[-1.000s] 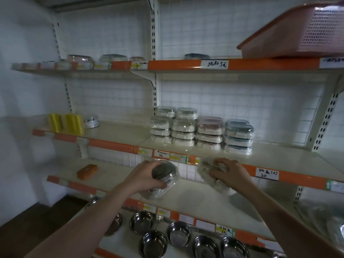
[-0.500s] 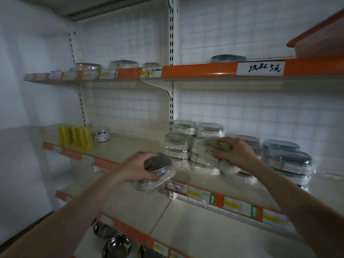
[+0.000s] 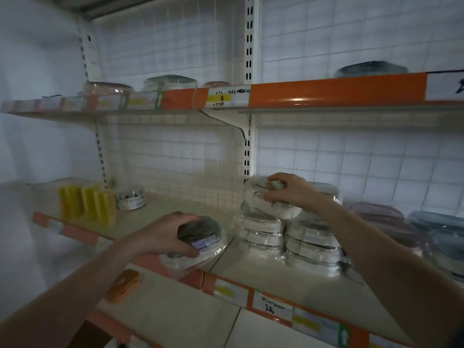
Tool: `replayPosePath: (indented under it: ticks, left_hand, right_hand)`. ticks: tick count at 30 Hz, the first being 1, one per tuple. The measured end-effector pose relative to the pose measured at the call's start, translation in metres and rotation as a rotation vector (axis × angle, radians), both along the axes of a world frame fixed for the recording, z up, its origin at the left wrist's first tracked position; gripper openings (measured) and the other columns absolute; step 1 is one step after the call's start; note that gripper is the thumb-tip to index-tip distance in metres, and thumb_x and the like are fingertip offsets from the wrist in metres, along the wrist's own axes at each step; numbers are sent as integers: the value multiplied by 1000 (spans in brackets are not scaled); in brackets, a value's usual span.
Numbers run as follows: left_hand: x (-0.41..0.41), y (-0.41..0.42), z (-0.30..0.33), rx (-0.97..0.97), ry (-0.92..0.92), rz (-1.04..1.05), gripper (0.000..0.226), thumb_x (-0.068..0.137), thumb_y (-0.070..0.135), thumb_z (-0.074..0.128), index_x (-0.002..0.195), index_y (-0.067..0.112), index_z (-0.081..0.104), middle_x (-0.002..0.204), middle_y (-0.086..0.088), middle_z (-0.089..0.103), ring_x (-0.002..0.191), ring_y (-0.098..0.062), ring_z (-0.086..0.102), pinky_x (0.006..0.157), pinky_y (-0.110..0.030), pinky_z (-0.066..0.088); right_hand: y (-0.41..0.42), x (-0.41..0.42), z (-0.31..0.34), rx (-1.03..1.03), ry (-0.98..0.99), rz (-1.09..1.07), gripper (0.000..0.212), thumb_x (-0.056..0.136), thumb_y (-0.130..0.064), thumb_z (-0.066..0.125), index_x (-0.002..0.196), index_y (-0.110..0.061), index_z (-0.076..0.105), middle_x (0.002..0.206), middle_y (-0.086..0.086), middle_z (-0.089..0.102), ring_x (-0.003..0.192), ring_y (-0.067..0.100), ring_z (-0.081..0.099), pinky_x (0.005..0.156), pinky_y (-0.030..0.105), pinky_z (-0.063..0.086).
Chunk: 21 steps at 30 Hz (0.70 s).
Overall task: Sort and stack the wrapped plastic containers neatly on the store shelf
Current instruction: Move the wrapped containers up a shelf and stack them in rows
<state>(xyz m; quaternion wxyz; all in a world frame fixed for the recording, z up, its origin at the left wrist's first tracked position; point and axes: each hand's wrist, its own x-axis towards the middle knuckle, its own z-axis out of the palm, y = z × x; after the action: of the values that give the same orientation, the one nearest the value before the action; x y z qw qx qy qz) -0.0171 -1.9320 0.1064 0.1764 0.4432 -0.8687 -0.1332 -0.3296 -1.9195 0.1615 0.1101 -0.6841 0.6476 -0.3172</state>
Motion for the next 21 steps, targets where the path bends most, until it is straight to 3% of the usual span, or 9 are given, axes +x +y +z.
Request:
replayPosePath:
  ticks: [3,7,13,16,21]
  left_hand:
    - [7,-24,3,-2,8,-34,68,66,41,81,127,39,49,118,10,53,107,-9,54,87,-25,48]
    - [9,-45,5,-4,-5,-78,74,66,43,80,132,36,47,122,10,52,108,-5,52,89,-25,48]
    - [7,-66,-1,7,-15,-116,76,72,40,80,137,35,42,127,12,47,113,-5,48,92,-21,43]
    - [5,-71,-5,19,-4,-128,77,71,40,81,137,35,43,127,12,47,114,-6,48,93,-19,42]
    - [-3,-71,-7,37,9,-160,75,72,39,80,137,33,42,126,14,46,114,-4,46,89,-13,39]
  right_hand:
    - [-29,5,-5,26,30,-3,58,76,-40,71,130,-27,51,121,2,54,104,19,52,90,33,47]
    - [-56,5,-14,88,142,-2,63,74,-46,71,132,-32,48,127,3,53,110,24,52,95,41,46]
    - [-74,3,-24,161,187,110,58,86,-37,64,139,-27,43,128,1,47,118,20,44,96,29,34]
    - [-75,-1,-27,163,194,125,56,90,-37,58,142,-27,39,143,1,42,131,20,37,110,35,28]
    - [-71,-4,-32,12,497,16,59,89,-59,45,141,-32,39,142,-3,45,128,19,42,107,39,33]
